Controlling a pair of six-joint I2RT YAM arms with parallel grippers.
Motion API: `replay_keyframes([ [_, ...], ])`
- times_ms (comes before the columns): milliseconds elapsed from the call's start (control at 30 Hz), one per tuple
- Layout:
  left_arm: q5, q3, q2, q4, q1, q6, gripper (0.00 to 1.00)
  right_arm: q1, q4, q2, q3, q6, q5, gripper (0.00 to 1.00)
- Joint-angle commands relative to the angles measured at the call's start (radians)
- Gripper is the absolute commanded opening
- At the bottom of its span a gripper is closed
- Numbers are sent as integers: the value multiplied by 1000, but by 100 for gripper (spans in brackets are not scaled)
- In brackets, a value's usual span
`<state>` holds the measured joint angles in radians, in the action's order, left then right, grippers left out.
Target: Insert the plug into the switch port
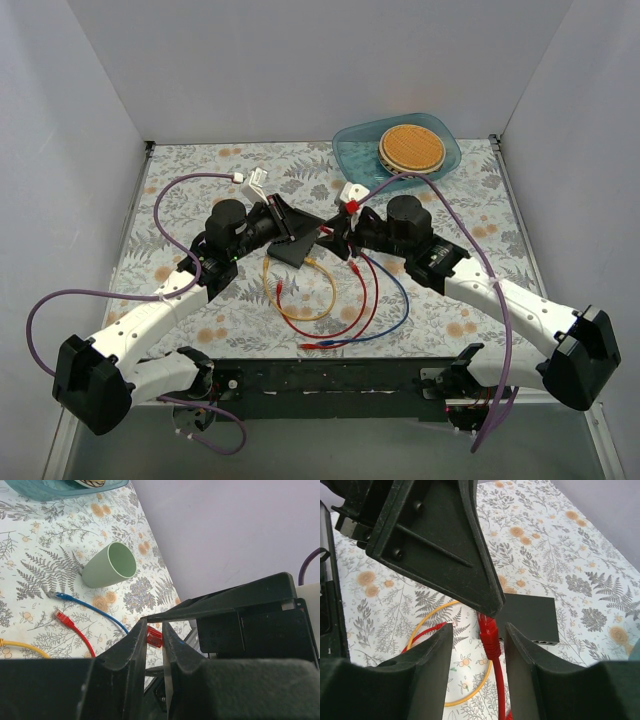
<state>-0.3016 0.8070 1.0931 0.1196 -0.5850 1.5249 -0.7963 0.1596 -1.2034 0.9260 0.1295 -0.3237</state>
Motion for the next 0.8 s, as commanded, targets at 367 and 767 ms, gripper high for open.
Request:
replay_keyframes([
  [367, -24, 27, -33, 20, -4, 12, 0, -17, 61, 30, -6, 82, 129, 46],
  [767, -62, 27, -52, 41, -4, 12, 0, -18, 64, -31, 7, 94, 115, 8],
])
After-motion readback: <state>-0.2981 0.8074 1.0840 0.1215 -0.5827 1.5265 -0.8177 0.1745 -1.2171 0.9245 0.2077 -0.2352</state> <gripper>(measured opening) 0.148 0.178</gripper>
